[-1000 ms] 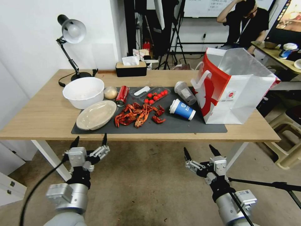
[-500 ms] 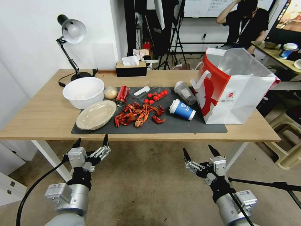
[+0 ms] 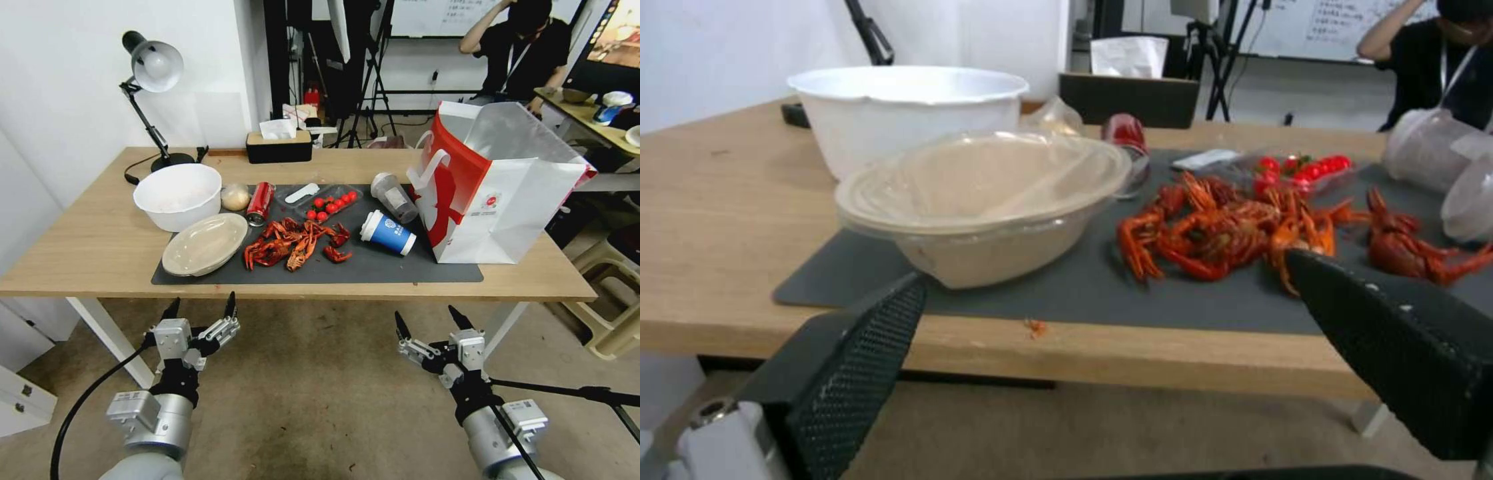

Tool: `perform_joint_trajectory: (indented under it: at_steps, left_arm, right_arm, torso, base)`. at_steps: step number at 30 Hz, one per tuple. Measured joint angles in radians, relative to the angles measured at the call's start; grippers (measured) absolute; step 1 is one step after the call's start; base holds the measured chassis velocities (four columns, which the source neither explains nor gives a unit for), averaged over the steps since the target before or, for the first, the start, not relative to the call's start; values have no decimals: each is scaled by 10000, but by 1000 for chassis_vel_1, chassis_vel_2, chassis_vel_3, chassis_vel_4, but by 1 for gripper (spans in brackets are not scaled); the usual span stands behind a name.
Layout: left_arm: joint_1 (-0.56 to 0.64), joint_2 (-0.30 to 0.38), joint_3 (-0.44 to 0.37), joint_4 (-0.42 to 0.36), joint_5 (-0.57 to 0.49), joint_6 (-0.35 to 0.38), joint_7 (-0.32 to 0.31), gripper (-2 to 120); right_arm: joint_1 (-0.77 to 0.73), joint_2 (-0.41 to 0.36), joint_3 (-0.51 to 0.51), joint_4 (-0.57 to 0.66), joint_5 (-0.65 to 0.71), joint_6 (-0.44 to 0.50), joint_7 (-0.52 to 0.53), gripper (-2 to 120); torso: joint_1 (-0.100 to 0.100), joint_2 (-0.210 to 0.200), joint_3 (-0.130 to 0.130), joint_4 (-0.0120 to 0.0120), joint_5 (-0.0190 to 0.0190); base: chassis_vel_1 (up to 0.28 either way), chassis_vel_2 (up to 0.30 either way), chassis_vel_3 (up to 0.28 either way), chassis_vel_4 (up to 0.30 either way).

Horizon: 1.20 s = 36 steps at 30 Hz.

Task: Pick up the trash from the table and place it into the takeout bag.

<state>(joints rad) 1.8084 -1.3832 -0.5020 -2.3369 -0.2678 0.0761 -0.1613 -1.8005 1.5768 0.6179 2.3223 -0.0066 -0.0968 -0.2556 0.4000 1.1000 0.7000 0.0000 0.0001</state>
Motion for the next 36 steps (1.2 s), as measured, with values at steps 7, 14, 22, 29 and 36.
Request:
perform_joint_trajectory:
  at_steps: [7,14,22,29,36]
  left_arm:
    - [-223,267,273,256,-82,-14,3,100]
    - [-177,372,251,297,-87,-145,-69,100]
    - [33,287,51,148,-67,-417,-146,100]
    - [126,140,63,231,133,-758,-474,100]
    - [168,36,40,292,181,-848,-516,100]
  right_arm:
    - [545,-597,475,-374,253,424,-615,100]
    - [1968,-1296,332,-1175,733,327,-1093,100]
    - [3678,-2833,-8,-2318,2002,436,-1473,100]
    - [5300,-4270,-375,-3323,3263,-164,-1481,100]
    - [6692,-4987,-920,-4040,4003,-692,-1437,100]
  torso:
    - [1,0,0,0,0]
    - [1,-1,1,3,0]
    - [3,-1,1,0,-2]
    - [3,0,1,0,0]
    - [3,-1,1,0,0]
  base:
    - [0,0,0,0]
    - [0,0,0,0]
    - [0,0,0,0]
    - [0,0,0,0]
    - [0,0,0,0]
